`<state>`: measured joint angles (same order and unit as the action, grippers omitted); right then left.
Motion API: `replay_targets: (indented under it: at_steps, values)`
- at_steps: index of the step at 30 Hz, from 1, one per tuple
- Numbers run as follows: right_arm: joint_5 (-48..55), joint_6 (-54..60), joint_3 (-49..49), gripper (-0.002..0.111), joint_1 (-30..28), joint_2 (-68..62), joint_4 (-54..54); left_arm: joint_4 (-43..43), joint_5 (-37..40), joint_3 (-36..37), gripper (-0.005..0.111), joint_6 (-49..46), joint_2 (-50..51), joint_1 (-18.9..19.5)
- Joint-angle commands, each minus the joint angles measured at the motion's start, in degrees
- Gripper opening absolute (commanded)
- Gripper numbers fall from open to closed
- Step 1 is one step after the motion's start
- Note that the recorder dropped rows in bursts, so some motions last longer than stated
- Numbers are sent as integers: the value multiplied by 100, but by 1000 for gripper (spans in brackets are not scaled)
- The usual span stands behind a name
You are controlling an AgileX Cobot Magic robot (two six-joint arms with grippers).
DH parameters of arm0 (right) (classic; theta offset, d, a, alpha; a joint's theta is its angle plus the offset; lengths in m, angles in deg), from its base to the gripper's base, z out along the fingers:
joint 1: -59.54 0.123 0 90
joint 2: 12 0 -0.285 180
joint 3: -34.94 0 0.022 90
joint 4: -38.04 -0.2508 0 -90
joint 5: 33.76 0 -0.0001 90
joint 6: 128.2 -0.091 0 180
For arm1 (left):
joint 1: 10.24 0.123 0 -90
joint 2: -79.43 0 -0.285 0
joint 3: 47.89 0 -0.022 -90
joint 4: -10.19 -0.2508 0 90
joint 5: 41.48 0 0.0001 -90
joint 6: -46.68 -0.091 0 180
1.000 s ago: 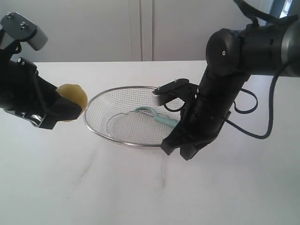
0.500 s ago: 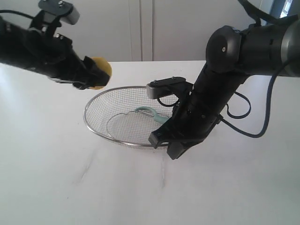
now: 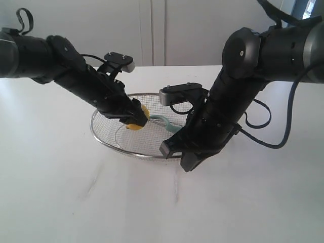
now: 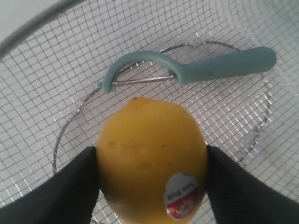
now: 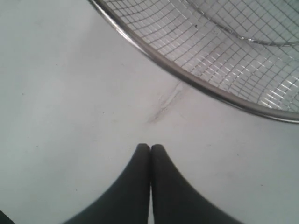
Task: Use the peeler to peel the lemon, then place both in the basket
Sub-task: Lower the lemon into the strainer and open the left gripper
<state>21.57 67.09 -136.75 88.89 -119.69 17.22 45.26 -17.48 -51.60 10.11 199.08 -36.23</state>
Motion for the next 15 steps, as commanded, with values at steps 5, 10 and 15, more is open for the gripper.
replay_targets:
  at_steps: [5,10,15]
  values:
    - [-36,-94,25,0,30,-9,-31,216,-29,-49,0,41,305,-8]
    - [-37,-94,25,0,30,-9,-20,216,-29,-49,4,31,305,-8]
    - [-27,-94,25,0,30,-9,-19,83,-50,-49,17,-115,314,-8]
